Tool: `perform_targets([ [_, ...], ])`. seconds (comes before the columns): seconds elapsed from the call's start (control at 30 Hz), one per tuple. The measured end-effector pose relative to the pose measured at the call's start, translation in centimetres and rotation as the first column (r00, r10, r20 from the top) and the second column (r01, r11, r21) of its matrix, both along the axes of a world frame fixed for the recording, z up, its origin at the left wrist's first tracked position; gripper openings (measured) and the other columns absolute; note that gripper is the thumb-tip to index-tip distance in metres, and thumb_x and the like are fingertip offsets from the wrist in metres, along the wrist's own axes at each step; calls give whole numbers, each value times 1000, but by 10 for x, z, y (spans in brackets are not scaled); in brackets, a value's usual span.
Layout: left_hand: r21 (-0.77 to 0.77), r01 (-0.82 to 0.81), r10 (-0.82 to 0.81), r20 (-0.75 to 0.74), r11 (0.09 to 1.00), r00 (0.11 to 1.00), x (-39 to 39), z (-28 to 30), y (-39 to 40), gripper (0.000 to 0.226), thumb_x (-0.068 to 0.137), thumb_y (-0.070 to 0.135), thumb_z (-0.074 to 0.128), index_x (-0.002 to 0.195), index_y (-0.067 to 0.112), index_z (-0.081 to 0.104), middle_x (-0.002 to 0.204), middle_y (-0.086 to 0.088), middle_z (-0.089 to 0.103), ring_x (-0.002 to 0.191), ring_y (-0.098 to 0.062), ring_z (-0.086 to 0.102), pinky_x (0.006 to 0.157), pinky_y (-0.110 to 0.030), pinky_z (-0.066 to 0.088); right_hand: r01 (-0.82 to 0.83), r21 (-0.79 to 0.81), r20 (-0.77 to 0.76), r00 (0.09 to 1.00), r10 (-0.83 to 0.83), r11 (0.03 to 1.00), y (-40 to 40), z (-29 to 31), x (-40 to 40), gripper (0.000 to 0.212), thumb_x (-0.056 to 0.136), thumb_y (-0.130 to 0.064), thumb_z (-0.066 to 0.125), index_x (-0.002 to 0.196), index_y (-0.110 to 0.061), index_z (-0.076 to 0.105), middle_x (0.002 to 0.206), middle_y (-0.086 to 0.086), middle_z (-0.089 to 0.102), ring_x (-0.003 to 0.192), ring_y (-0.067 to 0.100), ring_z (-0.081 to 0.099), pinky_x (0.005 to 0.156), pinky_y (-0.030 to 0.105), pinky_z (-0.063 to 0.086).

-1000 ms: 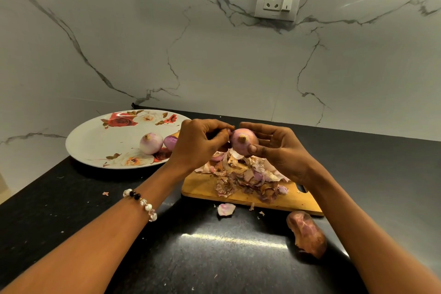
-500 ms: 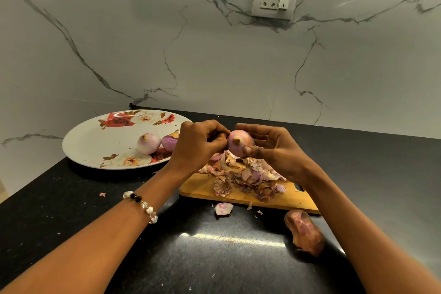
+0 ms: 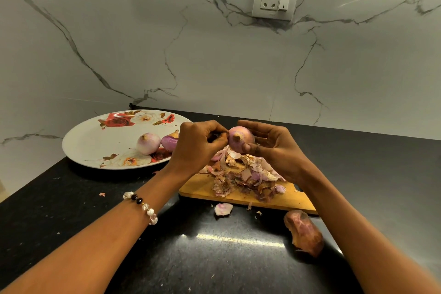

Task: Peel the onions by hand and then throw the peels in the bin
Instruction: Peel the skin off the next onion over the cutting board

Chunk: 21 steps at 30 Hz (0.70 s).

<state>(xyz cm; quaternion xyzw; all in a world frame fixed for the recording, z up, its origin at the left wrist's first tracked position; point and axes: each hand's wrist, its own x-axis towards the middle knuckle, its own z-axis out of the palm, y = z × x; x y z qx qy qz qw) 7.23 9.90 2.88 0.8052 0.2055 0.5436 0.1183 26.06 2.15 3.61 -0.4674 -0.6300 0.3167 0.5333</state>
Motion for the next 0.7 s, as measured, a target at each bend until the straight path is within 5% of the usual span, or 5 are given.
perform_targets([
  [0.13, 71, -35, 39, -59, 997, 997, 0, 2, 0, 11, 78, 10, 75, 87, 3, 71, 76, -7, 71, 66, -8, 62, 63, -7, 49, 11, 4, -2, 1000, -11, 1000, 1, -1, -3, 57, 73, -13, 76, 128, -12, 60, 123, 9, 65, 113, 25, 63, 89, 43, 57],
  [0.4, 85, -87, 97, -133, 993, 986, 3, -1, 4, 9, 85, 6, 65, 91, 3, 60, 85, -9, 61, 71, -14, 54, 60, -10, 41, 26, 14, -10, 1000, -26, 1000, 0, 1, -7, 57, 73, -15, 75, 127, -14, 60, 122, 8, 66, 111, 24, 64, 89, 43, 57],
  [0.7, -203, -85, 87, -1, 976, 996, 4, -2, 15, 6, 91, 12, 59, 90, 13, 53, 89, -9, 59, 71, -25, 64, 61, -42, 57, -113, 47, -222, 968, 120, 992, -4, 8, -10, 52, 77, -6, 67, 127, -5, 58, 129, 18, 60, 118, 32, 60, 87, 38, 56],
])
